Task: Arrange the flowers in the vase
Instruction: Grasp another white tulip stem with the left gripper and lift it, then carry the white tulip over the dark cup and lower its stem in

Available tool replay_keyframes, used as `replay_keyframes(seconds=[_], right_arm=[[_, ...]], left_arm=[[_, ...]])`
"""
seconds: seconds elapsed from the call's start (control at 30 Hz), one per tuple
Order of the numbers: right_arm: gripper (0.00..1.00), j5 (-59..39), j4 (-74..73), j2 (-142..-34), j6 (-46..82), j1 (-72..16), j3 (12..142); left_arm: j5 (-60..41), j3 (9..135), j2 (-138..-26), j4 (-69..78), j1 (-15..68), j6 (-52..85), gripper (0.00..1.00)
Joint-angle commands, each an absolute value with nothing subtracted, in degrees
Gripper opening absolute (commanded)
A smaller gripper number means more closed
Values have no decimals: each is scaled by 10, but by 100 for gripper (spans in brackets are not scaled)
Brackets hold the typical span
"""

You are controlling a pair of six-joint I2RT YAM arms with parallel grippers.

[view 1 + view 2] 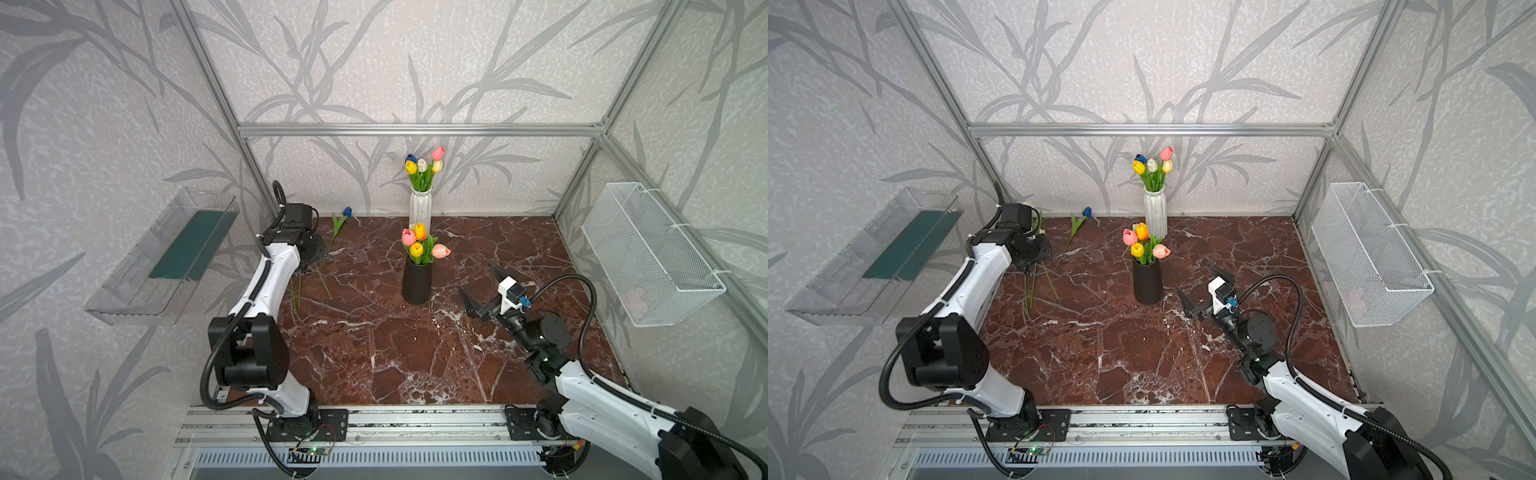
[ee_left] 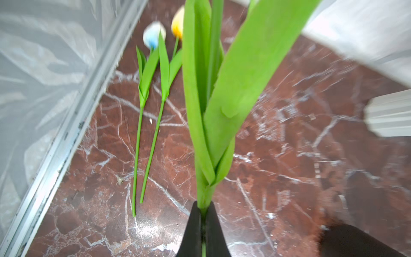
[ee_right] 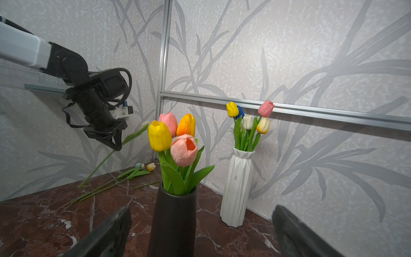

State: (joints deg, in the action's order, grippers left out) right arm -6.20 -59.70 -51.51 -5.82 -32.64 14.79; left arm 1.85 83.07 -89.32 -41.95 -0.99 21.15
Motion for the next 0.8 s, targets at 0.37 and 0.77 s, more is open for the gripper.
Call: replay_keyframes(seconds=[0.37,0.77], right_arm=[[99,-54,-601,-497,-57,-329,155],[100,-63,-609,-508,-41,-329,164]], left_arm=[[-154,603,-704,223,187,188,0],[-171,581,-787,419,229,244,0]])
